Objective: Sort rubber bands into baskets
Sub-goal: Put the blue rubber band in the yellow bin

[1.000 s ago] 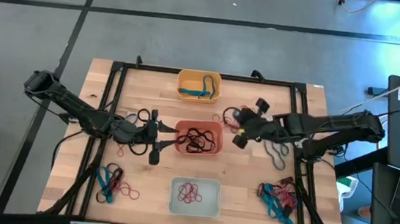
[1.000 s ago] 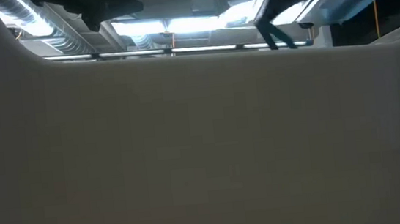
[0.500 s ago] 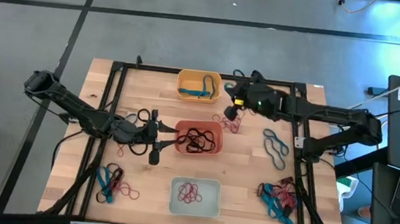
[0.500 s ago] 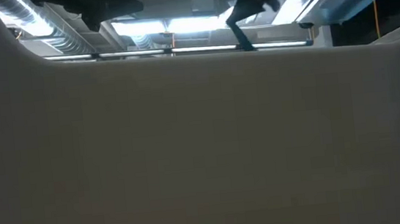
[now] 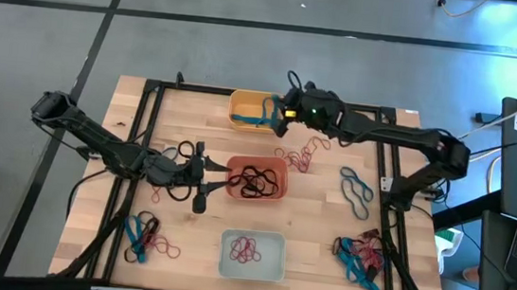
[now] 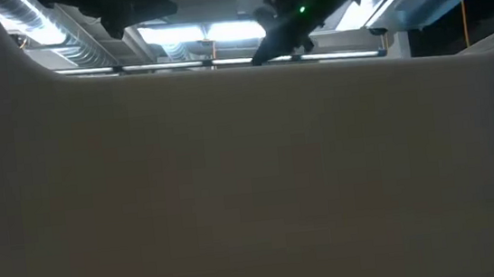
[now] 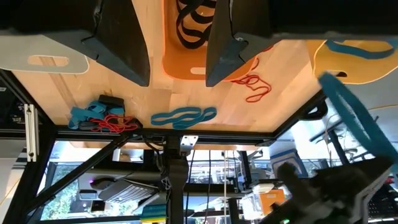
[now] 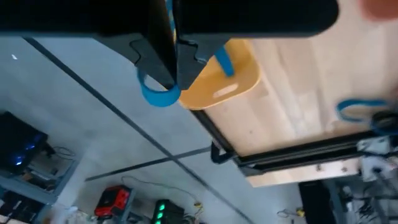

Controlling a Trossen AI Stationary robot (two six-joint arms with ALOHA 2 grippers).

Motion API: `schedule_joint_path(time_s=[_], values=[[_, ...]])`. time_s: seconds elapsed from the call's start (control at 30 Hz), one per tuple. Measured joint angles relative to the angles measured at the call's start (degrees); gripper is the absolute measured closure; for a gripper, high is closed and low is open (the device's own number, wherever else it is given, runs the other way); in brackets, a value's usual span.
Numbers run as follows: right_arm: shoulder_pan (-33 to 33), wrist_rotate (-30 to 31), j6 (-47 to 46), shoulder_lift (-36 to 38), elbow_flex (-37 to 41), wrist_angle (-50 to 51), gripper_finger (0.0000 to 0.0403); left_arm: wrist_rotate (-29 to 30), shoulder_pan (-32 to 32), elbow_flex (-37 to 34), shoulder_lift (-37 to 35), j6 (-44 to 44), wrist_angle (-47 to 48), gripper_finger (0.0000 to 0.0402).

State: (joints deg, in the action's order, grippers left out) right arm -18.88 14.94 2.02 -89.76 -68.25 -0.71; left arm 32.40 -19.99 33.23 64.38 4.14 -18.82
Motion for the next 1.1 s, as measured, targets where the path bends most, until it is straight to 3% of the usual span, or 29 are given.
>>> schedule_joint_path(time_s=[0.3,0.6,0.7,0.97,1.1], values=[[-3.6,-1.1,-0.2,-5.9,0.0,-7.3,0.0396,0.0,0.0,0.0,0.0,0.0,0.0,0.0247],[-4.5,-1.1,-0.5,-9.0,0.0,-7.8,0.0391,0.0,0.3,0.0,0.0,0.0,0.0,0.0247],[-4.5,-2.1,-2.1,-9.9,0.0,-6.9,0.0367,0.0,0.3,0.0,0.0,0.0,0.0,0.0247],[-4.4,-2.9,-3.2,-10.3,0.0,-3.8,0.0246,0.0,0.3,0.0,0.0,0.0,0.0,0.0247],[-3.6,-6.0,-3.2,-8.7,0.0,0.9,0.0212,0.0,0.3,0.0,0.0,-0.1,0.2,0.0247]])
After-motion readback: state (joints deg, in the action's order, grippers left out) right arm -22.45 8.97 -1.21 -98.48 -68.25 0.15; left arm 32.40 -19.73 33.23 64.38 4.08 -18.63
